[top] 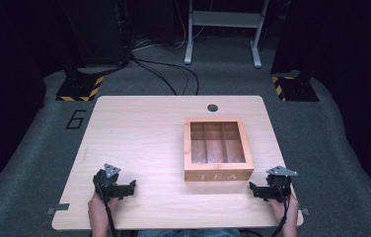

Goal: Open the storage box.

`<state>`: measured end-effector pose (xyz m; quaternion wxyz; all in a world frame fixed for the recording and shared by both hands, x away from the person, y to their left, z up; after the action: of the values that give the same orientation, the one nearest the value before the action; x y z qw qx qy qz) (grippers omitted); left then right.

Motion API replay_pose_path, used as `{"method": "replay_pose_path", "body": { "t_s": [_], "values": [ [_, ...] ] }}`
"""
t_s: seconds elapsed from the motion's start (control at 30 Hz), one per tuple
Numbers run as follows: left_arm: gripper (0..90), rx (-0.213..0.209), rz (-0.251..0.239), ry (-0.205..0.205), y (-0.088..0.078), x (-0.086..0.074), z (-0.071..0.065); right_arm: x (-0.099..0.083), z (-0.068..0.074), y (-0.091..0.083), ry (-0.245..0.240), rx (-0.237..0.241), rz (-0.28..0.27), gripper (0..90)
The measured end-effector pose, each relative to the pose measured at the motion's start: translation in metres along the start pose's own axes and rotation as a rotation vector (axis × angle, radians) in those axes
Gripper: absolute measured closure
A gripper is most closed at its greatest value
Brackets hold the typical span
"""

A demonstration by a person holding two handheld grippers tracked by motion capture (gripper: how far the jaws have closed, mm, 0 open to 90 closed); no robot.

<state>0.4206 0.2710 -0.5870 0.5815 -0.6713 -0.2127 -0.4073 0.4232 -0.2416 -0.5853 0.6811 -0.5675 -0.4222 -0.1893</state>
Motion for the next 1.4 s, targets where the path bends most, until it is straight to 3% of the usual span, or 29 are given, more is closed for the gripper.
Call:
{"method": "replay_pose_path", "body": {
  "t_s": [0.53, 0.93, 1.07, 1.13, 1.2, 1.27, 1.4],
  "values": [
    [0.4, -0.001, 0.002, -0.001, 0.000, 0.000, 0.000, 0.000, -0.001, 0.000, -0.004, -0.001, 0.004, 0.0],
    [0.4, 0.002, -0.001, 0.003, 0.000, 0.000, 0.000, 0.001, 0.000, 0.001, 0.024, -0.019, 0.002, 0.0],
    [0.4, 0.007, -0.004, 0.010, 0.000, 0.000, 0.000, 0.002, 0.000, 0.002, 0.018, -0.017, 0.022, 0.0],
    [0.4, 0.007, -0.004, 0.005, 0.000, 0.000, 0.000, 0.002, -0.001, 0.001, -0.007, -0.007, 0.036, 0.0],
    [0.4, 0.006, -0.004, 0.004, 0.000, 0.000, 0.000, 0.002, 0.000, 0.000, 0.000, 0.003, 0.037, 0.0],
    [0.4, 0.006, -0.006, 0.005, 0.000, 0.000, 0.000, 0.008, 0.004, -0.005, -0.007, 0.046, 0.005, 0.0],
    [0.4, 0.006, -0.003, 0.010, 0.000, 0.000, 0.000, 0.020, 0.014, -0.015, -0.015, 0.085, -0.047, 0.0]
  ]
}}
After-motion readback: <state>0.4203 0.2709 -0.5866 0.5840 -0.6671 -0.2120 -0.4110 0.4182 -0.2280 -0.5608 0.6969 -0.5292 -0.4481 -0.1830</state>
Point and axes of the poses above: each handheld gripper's, and its own axes: y roughly forward along the jaws, x roughly out of its top, z roughly to its left, the point moved 8 cm from there along y, roughly forward along the jaws, and after that the axes turned 6 degrees about -z, right-handed, at the moved point
